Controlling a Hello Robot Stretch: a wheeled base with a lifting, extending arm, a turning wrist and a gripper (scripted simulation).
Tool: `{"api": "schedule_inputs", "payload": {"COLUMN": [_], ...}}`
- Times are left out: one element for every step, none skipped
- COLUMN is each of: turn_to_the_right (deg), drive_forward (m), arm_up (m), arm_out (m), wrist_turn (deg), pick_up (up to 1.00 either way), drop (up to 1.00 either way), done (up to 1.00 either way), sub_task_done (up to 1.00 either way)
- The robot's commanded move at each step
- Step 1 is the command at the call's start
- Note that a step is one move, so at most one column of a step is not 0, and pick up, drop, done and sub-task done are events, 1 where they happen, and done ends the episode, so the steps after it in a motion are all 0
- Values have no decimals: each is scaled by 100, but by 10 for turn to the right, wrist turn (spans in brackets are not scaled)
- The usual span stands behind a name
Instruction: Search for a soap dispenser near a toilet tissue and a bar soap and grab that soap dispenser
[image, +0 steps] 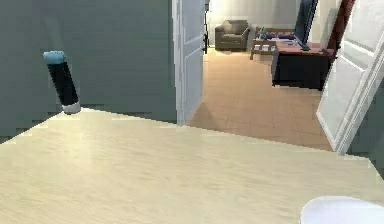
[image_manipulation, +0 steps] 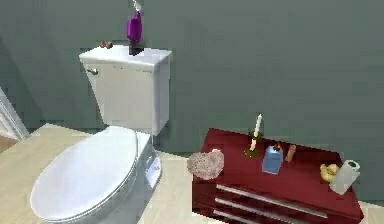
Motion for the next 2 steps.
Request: {"api": "schedule_inputs", "payload": {"turn_to_the_right": [270,450], "drive_forward": [0,0], "arm_up": [0,0], "arm_out": [0,0], "wrist_turn": [0,0], "pick_up": [0,0], "drop": [0,0], "done": [0,0], "sub_task_done": [0,0]}}
